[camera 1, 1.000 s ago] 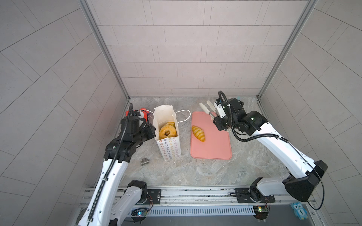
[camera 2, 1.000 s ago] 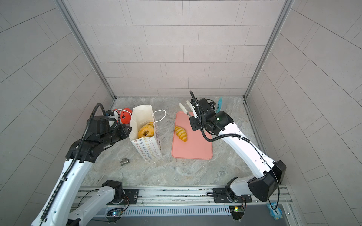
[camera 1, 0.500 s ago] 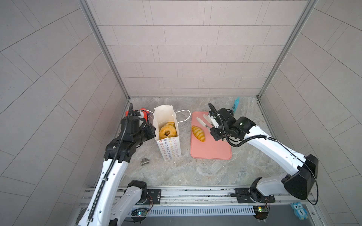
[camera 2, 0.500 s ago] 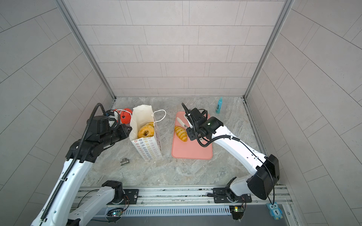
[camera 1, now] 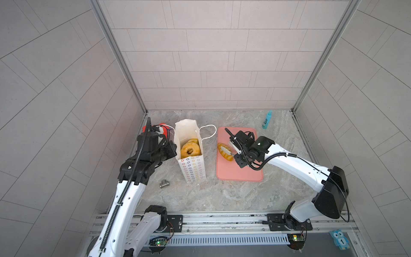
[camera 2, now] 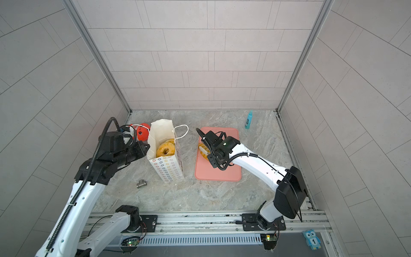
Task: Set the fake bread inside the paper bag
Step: 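Move the open tongs with the right gripper over the croissant, then lower the tongs around the croissant and close them with the right gripper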
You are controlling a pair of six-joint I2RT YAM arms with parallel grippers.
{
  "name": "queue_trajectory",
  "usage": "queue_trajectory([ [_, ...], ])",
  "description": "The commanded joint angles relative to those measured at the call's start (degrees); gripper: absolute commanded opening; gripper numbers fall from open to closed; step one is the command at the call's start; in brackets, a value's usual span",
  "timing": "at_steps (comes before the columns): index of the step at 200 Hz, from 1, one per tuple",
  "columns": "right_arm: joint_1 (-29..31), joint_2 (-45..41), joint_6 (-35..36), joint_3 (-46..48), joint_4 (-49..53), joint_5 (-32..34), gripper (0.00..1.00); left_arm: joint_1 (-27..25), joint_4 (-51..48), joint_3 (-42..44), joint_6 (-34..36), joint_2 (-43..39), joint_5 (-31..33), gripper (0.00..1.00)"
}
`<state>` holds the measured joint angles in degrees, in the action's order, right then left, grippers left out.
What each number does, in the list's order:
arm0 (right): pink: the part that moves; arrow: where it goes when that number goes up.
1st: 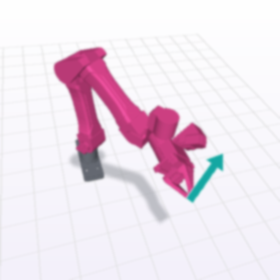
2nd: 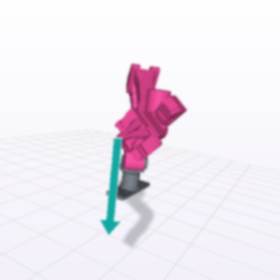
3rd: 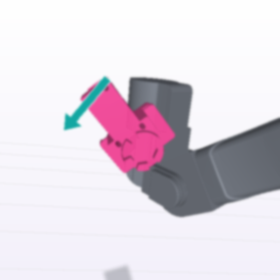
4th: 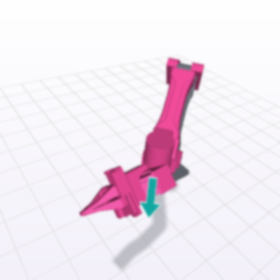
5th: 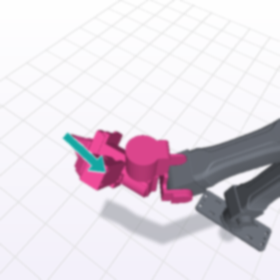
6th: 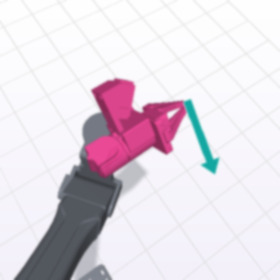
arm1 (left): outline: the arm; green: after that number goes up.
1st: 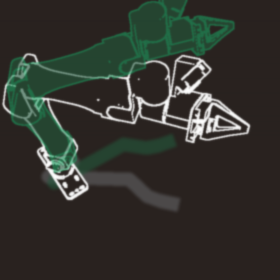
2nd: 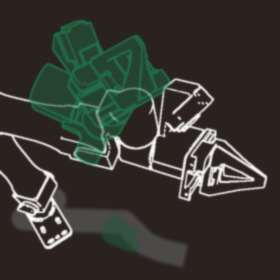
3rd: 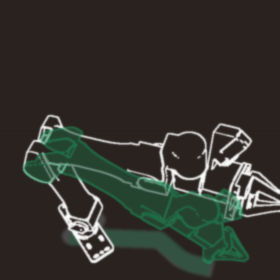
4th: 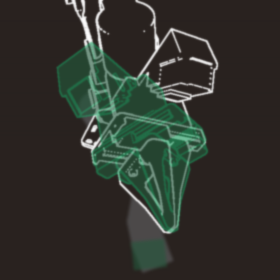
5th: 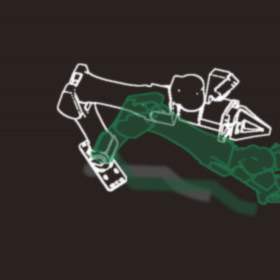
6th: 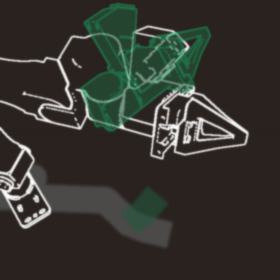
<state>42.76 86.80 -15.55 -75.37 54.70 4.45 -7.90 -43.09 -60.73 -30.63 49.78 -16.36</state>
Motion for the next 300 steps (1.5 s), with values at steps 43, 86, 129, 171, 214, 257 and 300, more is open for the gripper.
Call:
queue_trajectory([
  [43,0.48,0.71,-1.42,1.27,0.07,1.71,0.49,0.01,0.25,-0.05,0.31,-0.42,0.1,0.09],
  [86,0.49,2.01,-1.48,2.2,-0.81,1.74,0.51,0.03,0.23,-0.09,0.31,-0.55,0.12,0.09],
  [129,0.5,3.28,-1.5,2.98,-2.06,1.9,0.53,-0.01,-0.06,0.06,0.47,-0.77,0.45,0.09],
  [171,0.16,4.23,-1.77,3.69,-2.97,2.35,0.55,-0.07,-0.06,0.08,0.48,-0.57,0.54,0.09],
  [214,-0.65,5.03,-1.76,4.27,-4.37,1.51,0.56,0.07,-0.06,0.17,0.57,-0.61,0.61,0.09],
  [257,-1.1,6.35,-1.81,4.49,-5.41,0.78,0.53,0.02,-0.2,0.08,0.57,-0.73,0.69,0.09],
  [300,-1.45,7.32,-1.76,4.62,-6.13,0.3,0.5,0.01,-0.38,-0.07,0.55,-0.77,0.78,0.09],
])
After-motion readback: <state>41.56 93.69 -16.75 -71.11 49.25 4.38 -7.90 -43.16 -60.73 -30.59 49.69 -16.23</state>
